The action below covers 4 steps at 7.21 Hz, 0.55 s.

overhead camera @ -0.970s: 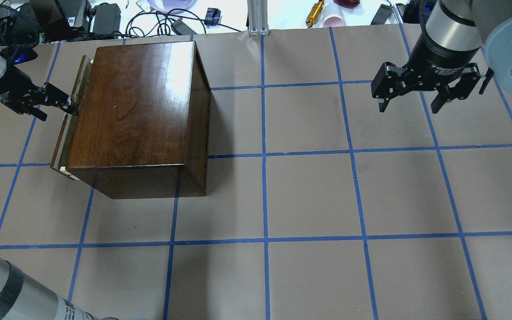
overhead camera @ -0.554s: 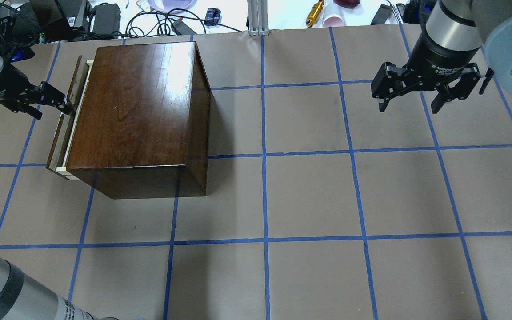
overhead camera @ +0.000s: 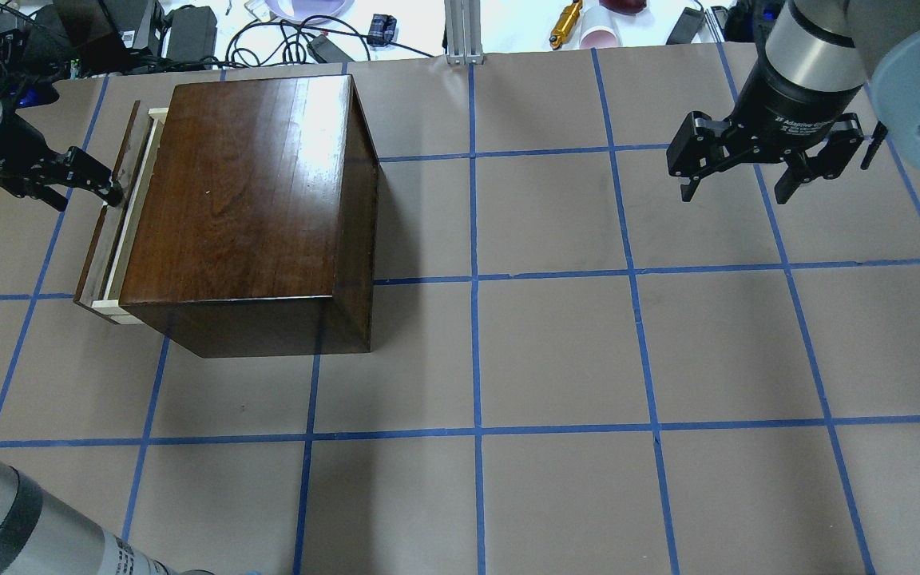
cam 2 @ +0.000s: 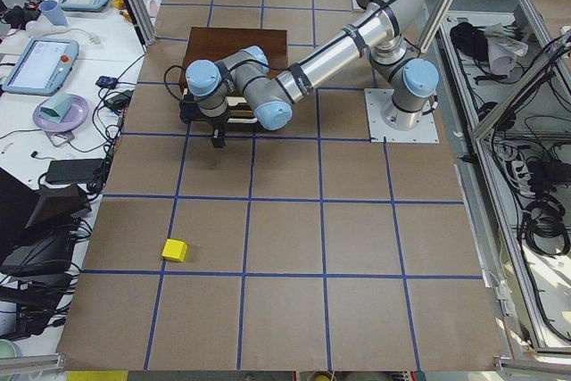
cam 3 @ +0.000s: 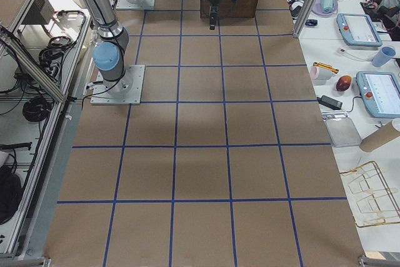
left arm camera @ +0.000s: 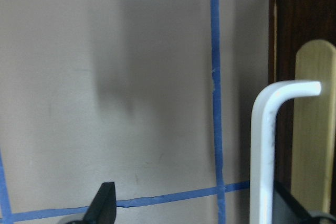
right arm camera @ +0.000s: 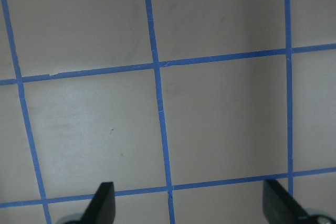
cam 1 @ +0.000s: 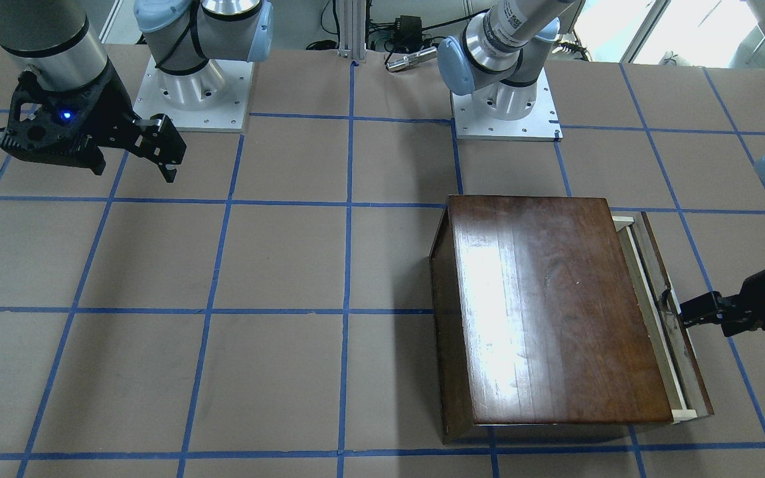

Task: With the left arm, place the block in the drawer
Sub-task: 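Pull the drawer outward from the cabinet with the left gripper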

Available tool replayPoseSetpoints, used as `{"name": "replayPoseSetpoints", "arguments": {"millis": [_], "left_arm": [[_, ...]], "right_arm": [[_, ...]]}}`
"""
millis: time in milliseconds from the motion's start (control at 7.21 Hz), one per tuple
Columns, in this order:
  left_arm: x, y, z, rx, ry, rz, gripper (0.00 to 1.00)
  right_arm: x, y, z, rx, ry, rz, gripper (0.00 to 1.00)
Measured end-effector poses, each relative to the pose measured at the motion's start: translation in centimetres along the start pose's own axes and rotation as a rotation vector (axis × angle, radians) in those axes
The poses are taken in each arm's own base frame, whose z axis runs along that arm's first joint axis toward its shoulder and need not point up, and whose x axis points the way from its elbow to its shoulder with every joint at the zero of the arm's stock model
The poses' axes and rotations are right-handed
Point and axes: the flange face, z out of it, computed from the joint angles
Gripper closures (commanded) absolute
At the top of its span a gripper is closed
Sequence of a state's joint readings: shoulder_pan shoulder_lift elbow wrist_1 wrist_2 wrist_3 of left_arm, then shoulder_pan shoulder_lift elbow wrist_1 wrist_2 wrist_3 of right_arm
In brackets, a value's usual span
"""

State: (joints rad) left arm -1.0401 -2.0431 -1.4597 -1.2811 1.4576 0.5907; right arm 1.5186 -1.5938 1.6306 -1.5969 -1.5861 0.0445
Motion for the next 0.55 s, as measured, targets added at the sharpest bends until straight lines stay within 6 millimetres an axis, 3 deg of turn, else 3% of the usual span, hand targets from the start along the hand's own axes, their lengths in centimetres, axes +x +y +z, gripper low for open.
{"name": "replayPoseSetpoints", "arguments": {"millis": [554], "left_arm": [[-0.97, -0.15, -0.12, -0.005, -0.077, 0.017, 0.00]], "right_arm": [[0.00, 0.00, 0.00, 0.000, 0.000, 0.000, 0.00]]}}
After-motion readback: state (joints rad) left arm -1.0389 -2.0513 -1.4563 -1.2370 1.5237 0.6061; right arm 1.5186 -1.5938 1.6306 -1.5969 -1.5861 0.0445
